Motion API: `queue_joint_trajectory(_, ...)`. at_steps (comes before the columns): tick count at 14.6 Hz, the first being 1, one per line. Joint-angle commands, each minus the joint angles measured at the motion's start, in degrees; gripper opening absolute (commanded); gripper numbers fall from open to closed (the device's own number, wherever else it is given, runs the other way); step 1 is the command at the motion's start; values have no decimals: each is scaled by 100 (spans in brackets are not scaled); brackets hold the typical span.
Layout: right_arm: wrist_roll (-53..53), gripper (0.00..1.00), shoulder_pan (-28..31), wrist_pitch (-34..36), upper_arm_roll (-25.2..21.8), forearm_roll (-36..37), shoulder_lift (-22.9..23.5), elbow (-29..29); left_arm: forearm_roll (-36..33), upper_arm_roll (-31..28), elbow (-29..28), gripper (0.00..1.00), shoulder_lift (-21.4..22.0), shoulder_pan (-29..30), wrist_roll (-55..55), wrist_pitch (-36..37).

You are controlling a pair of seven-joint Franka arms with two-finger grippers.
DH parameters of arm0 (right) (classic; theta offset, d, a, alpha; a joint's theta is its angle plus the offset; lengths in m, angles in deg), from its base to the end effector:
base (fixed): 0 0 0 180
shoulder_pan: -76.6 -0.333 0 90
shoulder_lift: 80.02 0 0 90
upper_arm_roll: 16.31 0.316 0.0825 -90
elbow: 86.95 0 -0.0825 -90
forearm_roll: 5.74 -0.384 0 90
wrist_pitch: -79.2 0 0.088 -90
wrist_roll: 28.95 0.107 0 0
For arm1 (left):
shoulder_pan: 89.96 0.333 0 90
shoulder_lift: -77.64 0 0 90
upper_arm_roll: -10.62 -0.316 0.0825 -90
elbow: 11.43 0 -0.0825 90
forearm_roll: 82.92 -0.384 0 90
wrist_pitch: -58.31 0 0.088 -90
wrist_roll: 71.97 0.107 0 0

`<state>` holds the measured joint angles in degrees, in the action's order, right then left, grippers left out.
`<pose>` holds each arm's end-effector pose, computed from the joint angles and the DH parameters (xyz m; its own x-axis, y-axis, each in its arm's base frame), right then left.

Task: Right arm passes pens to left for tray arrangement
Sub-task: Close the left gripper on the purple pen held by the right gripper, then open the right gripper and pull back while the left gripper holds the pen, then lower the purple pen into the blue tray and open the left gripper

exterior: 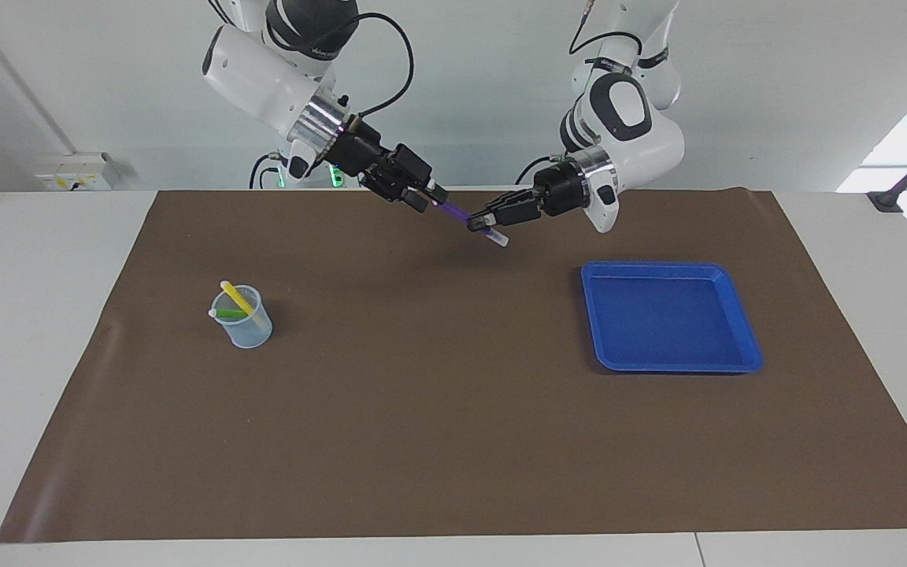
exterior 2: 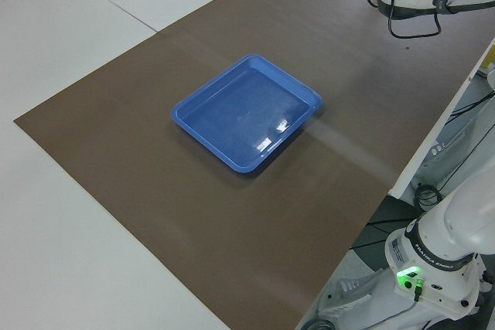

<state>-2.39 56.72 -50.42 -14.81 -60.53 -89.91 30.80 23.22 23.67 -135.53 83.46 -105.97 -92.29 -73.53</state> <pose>0.4972 0.2186 0.5629 0.8644 -0.4404 -0.2428 -0.4569 -0.4859 -0.7451 0.4705 -0.2878 0.4848 0.5791 0.2759 -0.7671 0.7746 0.1070 0.6233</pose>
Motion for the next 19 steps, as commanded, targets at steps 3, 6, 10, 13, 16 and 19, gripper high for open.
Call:
queue_joint_trajectory(3, 130, 100, 99, -10, 8, 1082, 101, -182, -469, 4, -97, 0, 121, 45, -112, -131)
queue_joint_trajectory(6, 104, 100, 221, -10, -1, 1627, 101, -208, -865, -5, -97, 0, 86, 132, -130, -17)
queue_joint_trajectory(10, 60, 100, 405, -10, -1, 2690, 128, -199, -2321, -13, 60, 0, -54, 527, -112, 755)
queue_joint_trajectory(13, -27, 100, 608, 16, -1, 3341, 119, -164, -3674, -13, 323, 0, -177, 949, -104, 1536)
queue_joint_trajectory(16, -405, 100, 800, 112, -1, 3404, 110, -164, -5212, -22, 816, 0, -405, 1213, -95, 2231)
queue_joint_trajectory(19, -853, 100, 1038, 157, -1, 3535, 119, -155, -6917, -31, 1535, 0, -835, 1407, -25, 2996)
